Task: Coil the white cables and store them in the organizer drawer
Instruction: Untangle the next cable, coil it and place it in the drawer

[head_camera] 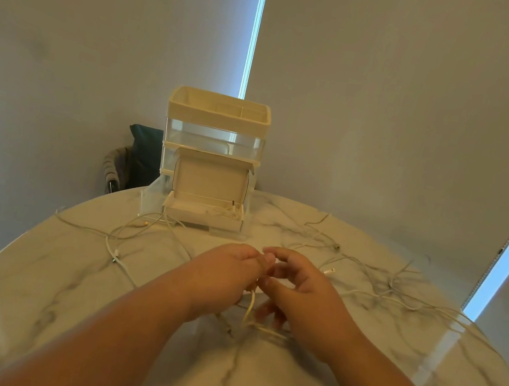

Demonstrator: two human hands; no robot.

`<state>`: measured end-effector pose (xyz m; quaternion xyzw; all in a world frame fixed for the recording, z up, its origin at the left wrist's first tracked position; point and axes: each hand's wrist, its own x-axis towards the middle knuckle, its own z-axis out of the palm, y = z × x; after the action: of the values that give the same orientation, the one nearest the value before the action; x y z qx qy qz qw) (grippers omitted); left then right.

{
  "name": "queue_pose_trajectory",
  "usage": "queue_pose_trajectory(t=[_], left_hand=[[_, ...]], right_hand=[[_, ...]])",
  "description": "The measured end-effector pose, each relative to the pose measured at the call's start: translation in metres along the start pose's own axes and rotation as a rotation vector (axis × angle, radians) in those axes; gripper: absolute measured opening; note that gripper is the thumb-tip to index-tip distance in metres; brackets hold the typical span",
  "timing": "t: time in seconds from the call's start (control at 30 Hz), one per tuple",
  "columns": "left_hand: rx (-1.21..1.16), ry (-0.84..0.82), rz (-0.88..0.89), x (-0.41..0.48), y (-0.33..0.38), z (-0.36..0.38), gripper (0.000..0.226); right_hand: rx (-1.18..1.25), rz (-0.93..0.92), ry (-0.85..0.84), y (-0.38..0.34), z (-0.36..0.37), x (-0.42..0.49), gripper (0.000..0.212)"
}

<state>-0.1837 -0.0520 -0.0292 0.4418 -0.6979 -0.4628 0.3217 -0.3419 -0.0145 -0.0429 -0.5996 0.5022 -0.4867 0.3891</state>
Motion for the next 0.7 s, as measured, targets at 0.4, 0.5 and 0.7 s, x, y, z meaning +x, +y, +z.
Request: queue_pose_trajectory(t=[0.4,0.5,0.7], left_hand=[[-0.042,0.042,0.011,-0.001,0.009,-0.009,0.012],[-0.073,0.133,0.029,0.001,0.009,-0.012,0.009],[-0.061,0.211,0.048,-0.003,0.014,-0.025,0.025]], right_hand=[[-0.146,0.006,-0.301,-0.001,-0.02,0.001,0.086],[-0.227,0.009,-0.369,-0.008,-0.021,-0.001,0.095],[-0.298,-0.033,-0.291,-0.008,-0.026,0.001,0.033]])
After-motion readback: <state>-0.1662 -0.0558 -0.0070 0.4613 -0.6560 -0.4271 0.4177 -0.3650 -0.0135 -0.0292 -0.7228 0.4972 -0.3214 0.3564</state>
